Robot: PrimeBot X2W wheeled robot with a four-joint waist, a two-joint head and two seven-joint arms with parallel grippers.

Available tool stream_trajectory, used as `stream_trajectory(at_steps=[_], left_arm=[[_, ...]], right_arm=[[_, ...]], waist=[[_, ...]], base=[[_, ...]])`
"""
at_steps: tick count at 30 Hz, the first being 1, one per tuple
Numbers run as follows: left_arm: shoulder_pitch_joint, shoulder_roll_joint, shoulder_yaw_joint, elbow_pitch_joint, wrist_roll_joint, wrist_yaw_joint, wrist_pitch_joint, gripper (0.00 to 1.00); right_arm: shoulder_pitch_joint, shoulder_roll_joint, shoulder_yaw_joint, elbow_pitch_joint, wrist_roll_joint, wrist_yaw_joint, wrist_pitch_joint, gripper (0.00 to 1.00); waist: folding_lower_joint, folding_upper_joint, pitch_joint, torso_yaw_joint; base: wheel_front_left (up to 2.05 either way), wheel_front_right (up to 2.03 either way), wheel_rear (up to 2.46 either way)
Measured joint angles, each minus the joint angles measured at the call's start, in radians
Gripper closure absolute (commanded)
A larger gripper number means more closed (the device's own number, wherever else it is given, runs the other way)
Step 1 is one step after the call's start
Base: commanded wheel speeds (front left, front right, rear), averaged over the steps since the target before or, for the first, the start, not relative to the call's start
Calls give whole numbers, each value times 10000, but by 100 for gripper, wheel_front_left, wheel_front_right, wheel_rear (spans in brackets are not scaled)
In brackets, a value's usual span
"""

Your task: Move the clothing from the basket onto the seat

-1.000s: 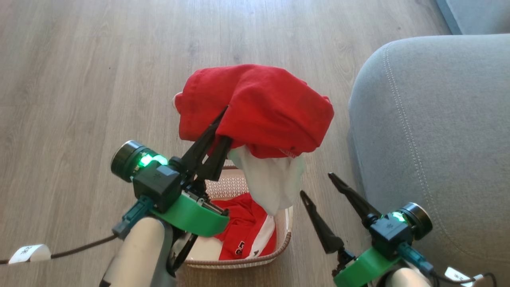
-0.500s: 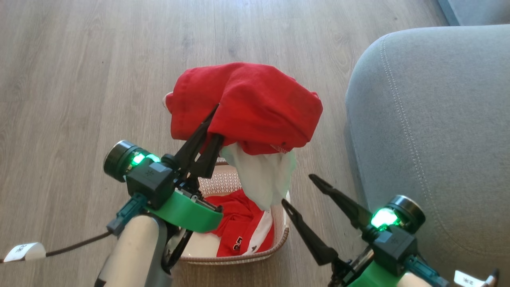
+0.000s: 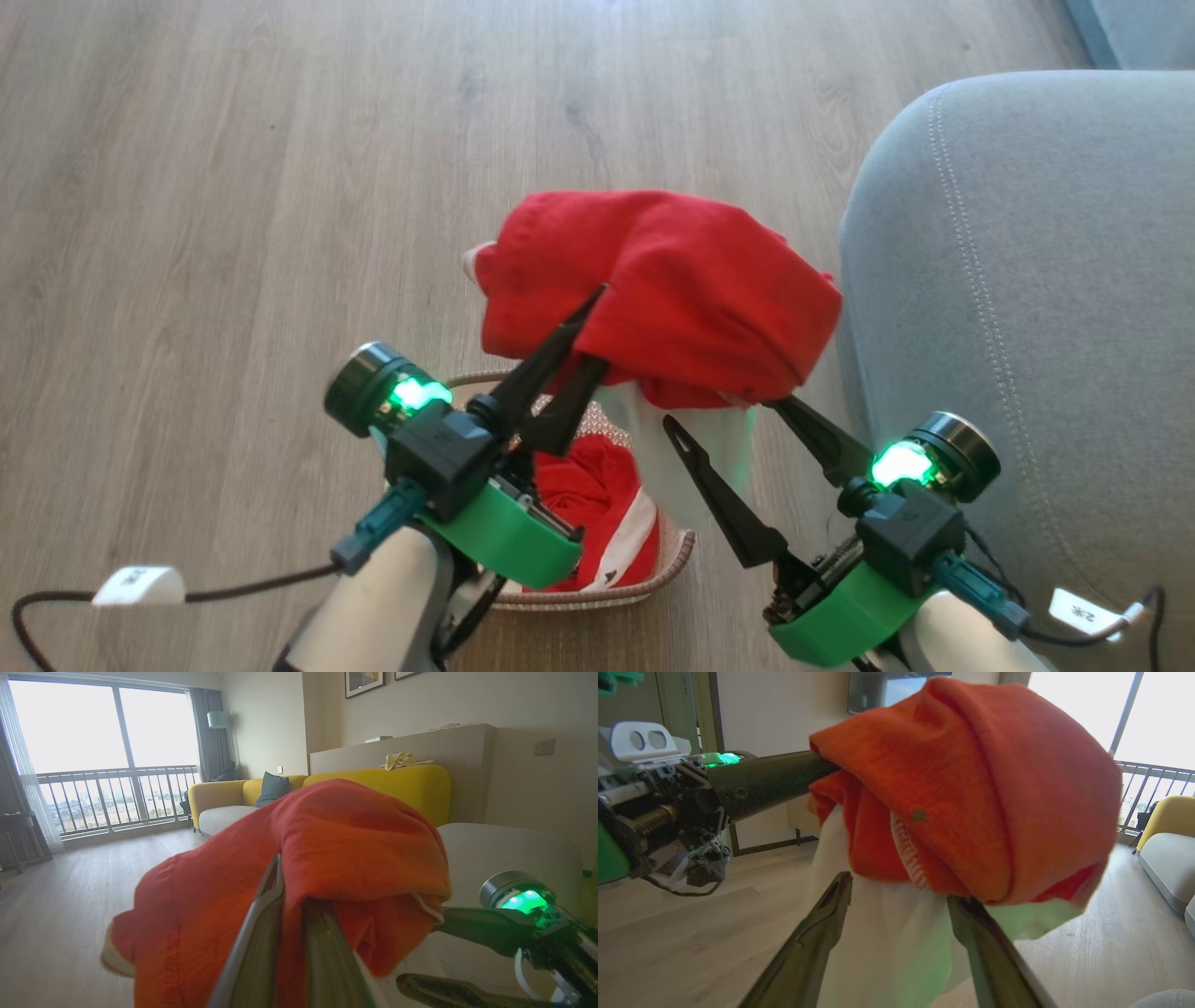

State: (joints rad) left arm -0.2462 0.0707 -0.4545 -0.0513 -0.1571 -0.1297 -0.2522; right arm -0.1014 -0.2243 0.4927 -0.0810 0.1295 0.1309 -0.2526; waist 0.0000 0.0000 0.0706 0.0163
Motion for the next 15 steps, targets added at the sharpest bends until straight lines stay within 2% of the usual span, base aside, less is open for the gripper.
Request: stream_trajectory(at_steps=[15], left_arm=[[-91,59,-1099,-50,-111,2,0,100]], right_arm=[[-566,303,291,548,-272,0,0,0]], waist=[[0,0,-126,360]], base=[[0,0,0]])
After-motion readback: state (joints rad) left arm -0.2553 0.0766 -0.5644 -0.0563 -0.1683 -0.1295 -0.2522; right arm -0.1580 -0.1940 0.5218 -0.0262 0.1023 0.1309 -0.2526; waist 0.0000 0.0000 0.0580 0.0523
